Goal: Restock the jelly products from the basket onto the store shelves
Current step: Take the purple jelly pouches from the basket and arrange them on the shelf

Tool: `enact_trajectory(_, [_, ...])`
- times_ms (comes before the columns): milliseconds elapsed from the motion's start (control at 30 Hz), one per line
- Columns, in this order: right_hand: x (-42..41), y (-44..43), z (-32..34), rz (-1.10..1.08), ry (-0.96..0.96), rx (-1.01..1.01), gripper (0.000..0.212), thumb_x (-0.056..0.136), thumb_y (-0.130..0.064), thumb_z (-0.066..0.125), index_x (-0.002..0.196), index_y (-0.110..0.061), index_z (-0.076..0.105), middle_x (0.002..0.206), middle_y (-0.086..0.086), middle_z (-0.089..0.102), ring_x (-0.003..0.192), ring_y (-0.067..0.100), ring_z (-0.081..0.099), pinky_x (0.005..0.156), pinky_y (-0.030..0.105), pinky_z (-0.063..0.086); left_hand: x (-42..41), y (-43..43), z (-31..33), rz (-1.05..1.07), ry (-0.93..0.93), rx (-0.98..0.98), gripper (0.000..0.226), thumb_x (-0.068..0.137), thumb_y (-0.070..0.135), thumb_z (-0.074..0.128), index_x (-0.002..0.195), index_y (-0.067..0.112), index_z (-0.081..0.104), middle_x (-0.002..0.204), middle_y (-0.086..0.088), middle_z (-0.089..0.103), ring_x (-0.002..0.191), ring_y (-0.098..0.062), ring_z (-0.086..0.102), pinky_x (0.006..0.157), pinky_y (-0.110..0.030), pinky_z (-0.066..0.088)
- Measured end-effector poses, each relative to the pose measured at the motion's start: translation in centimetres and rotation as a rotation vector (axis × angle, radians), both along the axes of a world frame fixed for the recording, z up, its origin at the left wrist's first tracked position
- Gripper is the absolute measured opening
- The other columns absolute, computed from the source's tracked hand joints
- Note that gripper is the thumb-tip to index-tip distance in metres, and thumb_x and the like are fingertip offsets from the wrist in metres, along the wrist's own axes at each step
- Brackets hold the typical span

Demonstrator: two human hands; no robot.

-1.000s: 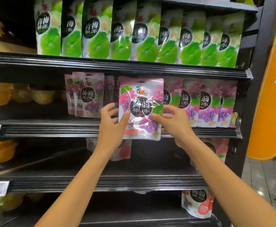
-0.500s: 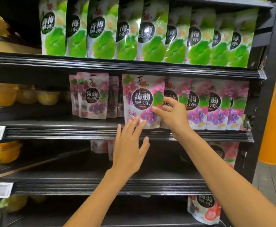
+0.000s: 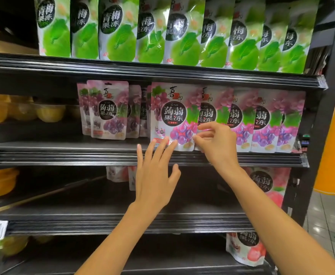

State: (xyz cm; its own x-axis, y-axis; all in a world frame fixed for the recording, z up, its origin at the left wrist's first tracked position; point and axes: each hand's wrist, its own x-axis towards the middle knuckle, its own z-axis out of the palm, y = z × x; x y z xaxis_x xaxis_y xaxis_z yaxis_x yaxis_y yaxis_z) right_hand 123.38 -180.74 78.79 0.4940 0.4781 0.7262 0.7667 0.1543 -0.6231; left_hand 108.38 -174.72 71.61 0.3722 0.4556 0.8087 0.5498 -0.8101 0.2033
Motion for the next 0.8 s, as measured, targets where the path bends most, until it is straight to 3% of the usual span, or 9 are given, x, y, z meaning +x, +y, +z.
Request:
enact_trajectory(500, [-0.6,0.0,-1.0,0.022,0.020,0.064,0.024,0.085,-0.013,0.076,0.107,-0.014,0.067,0.081,-0.007,0.067,0.074,-0.002,0.065,0.064,0.003,0.049,0.1,0.2,0.0,0.057,0.094,0.005,0.060,0.096,0.035,0.048,0.153,0.030,0.028,0.161,0.007,0.025,0.152,-0.022,0.009,0.122,-0.053,-0.008])
enact_trajectory(800, [-1.2,-0.6,-1.5,0.008,0.012,0.076,0.020,0.086,-0.014,0.073,0.105,-0.010,0.067,0.083,-0.007,0.068,0.075,-0.003,0.066,0.066,0.005,0.050,-0.4,0.3,0.1,0.004,0.044,0.006,0.056,0.095,0.032,0.052,0.148,0.030,0.037,0.157,0.008,0.034,0.149,-0.022,0.017,0.122,-0.049,-0.008])
